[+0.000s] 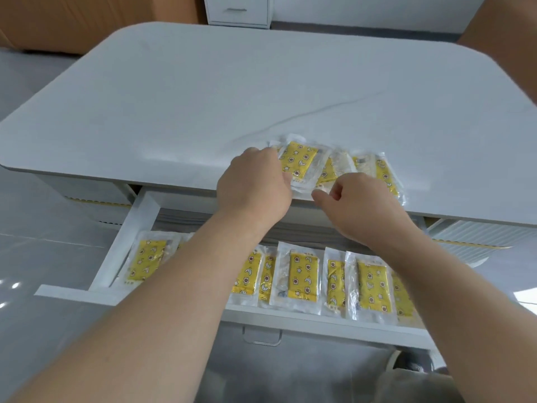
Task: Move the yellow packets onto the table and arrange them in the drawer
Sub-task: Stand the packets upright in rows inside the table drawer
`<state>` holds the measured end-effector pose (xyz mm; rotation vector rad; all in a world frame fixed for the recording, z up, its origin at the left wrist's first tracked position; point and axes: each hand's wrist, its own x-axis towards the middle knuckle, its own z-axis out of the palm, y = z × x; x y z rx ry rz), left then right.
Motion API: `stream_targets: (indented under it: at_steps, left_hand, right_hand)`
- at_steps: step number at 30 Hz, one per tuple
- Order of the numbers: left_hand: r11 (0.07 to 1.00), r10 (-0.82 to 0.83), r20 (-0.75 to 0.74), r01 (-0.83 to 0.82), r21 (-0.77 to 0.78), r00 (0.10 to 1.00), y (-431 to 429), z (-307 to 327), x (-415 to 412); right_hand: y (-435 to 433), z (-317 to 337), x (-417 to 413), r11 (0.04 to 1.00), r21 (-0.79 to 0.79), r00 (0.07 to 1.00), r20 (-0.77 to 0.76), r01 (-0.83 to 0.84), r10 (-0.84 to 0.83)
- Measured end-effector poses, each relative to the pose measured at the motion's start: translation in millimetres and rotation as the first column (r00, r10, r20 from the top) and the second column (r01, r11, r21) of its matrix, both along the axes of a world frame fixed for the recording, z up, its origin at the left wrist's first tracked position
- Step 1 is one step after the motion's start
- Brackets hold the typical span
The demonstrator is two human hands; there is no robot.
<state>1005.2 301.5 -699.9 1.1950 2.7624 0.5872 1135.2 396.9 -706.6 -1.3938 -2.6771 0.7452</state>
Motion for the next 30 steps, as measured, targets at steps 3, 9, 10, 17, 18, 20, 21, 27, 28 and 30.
stream_targets:
  at_steps: [3,9,10,17,18,20,21,27,28,30]
  left_hand:
    - [0.999,-0.029,-0.023,0.028,-0.017,0.999,19,-9,7]
    - [0.997,0.016,-0.146,-0.027,-0.072,0.989,45,-24,13]
    - [0.996,0.022,-0.166,-0.035,-0.076,0.986,48,-26,14]
    - [0.991,0.004,-0.213,-0.033,-0.133,0.977,56,-34,13]
    - [0.991,-0.002,-0.210,-0.027,-0.132,0.978,56,-35,12]
    - [0.993,-0.006,-0.208,-0.019,-0.120,0.978,55,-34,11]
    - [0.993,-0.004,-0.209,-0.021,-0.115,0.978,54,-33,10]
    - [0.992,0.061,-0.196,-0.082,-0.101,0.979,48,-29,-1]
    - [0.992,0.066,-0.200,-0.086,-0.091,0.978,48,-28,-2]
    - [0.994,0.073,-0.190,-0.087,-0.067,0.979,47,-25,-3]
  right_hand:
    - [13,4,5,0.991,0.106,0.996,-0.014,0.084,-0.083]
    - [30,2,2,0.951,0.278,0.991,-0.008,0.132,-0.135]
    - [31,1,0,0.953,0.276,0.992,-0.016,0.125,-0.126]
    - [28,-3,-11,0.963,0.266,0.994,0.082,0.049,-0.074]
    - [27,-2,-11,0.964,0.260,0.992,0.103,0.049,-0.078]
    - [27,-1,-12,0.967,0.249,0.989,0.117,0.054,-0.086]
    - [28,-1,-13,0.969,0.239,0.989,0.117,0.060,-0.090]
    - [38,1,-16,0.986,0.083,0.989,0.027,0.144,-0.147]
    - [39,0,-17,0.985,0.055,0.986,0.005,0.164,-0.164]
    - [41,0,-19,0.983,0.018,0.982,-0.027,0.185,-0.185]
